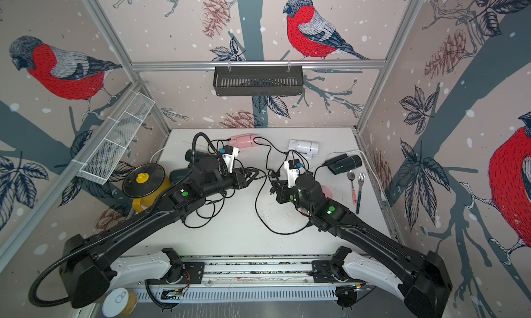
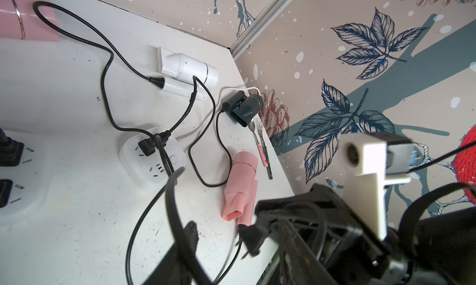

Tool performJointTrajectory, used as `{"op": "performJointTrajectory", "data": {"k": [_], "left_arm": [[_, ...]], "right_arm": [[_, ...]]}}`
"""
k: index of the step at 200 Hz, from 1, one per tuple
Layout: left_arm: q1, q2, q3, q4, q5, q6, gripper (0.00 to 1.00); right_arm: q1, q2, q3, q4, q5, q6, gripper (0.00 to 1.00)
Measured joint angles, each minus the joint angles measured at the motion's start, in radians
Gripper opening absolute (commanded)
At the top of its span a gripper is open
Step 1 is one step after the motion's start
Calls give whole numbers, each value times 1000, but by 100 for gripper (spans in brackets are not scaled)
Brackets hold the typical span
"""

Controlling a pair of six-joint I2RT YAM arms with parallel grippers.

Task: Charge the blow dryers
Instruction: Pick up the plug from the center of the board, then adjust the socket at the center of the board.

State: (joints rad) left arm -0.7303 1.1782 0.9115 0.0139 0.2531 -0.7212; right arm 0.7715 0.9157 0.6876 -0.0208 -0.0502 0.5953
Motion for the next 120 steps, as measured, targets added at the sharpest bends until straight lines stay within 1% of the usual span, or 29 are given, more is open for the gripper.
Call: {"op": "performJointTrajectory", "data": {"k": [37,77,101,120], "left_arm": [[0,28,-34,13,7,15,54],[0,42,-37,12,8,10,54],[0,5,-36,-21,-23,-2,55],[1,-45,-61,-11,-56,-5,56]], "right_arm": [[-37,-51,62,-89,-55,-80,8],[-44,-29,45,-117,-71,-129,7],[-46,-10,34,-115,-84,-152,7],[-46,14,34,-109,-115,-160,7]]}}
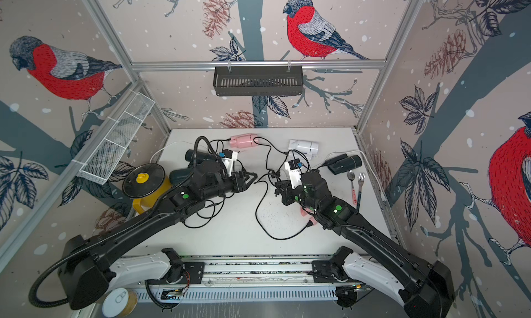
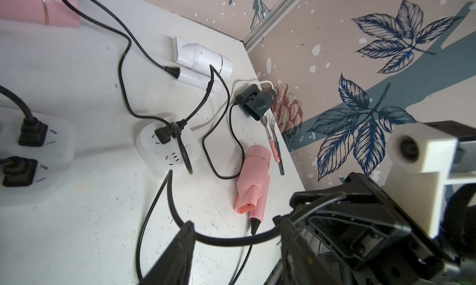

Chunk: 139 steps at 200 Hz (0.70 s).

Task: Charge the blow dryers
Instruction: Adjust the socket at the center of the board.

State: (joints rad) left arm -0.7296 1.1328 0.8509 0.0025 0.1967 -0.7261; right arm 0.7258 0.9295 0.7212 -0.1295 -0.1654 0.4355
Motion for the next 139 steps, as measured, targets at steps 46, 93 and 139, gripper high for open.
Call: {"op": "performJointTrajectory", "data": {"k": [46,93,139], "left_arm": [[18,-3,-12,-13,-40,49,56],[69,111,96,-61,-30,167,56],[74,313,249,-109,53,317,56]], "right_arm": [[0,49,-21,11,-42,-21,6],[0,26,-124,40,-47,-10,7],[2,-5,-248,60,0,71,7]]}}
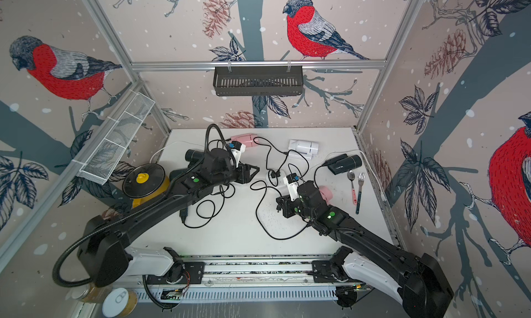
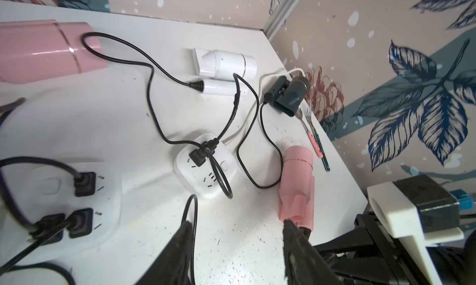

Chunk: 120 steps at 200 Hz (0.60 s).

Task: Charge the blow dryers
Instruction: Adjust the socket at the center of the board.

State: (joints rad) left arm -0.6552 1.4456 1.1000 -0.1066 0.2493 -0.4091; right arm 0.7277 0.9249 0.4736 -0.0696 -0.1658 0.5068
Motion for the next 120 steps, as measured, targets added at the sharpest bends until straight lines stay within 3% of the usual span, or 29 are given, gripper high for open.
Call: {"op": "performJointTrajectory", "data": {"k": [31,64,100,120], "left_arm": [[3,184,134,-71,71,22,60],[0,323,177,-85,109,11,60],[-1,384,191,-83,116,-4,64],[-3,400,170,-53,175,-13,68]], "right_arm": [[4,-3,-51,8,26,45,7],[11,1,-78,26,41,68,7],[13,5,-88,26,50,67,7],[14,12,-93,34,56,68,7]]}}
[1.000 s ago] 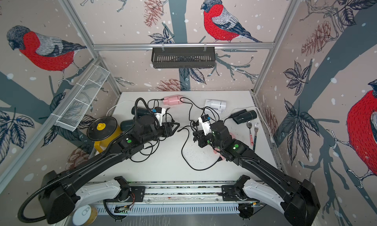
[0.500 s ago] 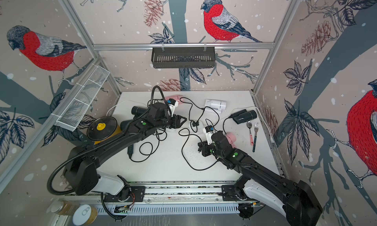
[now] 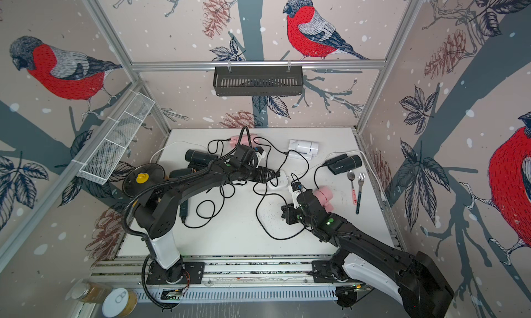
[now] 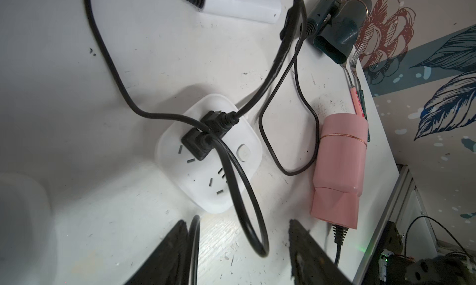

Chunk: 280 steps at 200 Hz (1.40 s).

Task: Charge the blow dryers
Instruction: Adjust the socket at the center of the board.

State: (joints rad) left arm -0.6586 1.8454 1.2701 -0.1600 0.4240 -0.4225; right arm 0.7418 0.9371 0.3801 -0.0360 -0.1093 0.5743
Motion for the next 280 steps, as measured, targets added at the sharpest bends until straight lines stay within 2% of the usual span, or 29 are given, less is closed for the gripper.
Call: {"op": "performJointTrajectory", "data": {"k": [63,108,185,214,280], "left_arm": [[-32,90,28,35,185,-56,65],[-31,107,81,83,254,-105,63],[9,134,113,157,293,-192,62],[16,141,133,185,314,-232,62],[18,161,172,200,333,-235,62]], "right_arm": [[2,14,-21,48,31,3,6],[-17,14,-33,128,68,-3,6],[-100,141,-21,315,59,-109,5],[-101,233,24,378,11,-156,4],[-88,392,121,455,-66,-208,4]]}}
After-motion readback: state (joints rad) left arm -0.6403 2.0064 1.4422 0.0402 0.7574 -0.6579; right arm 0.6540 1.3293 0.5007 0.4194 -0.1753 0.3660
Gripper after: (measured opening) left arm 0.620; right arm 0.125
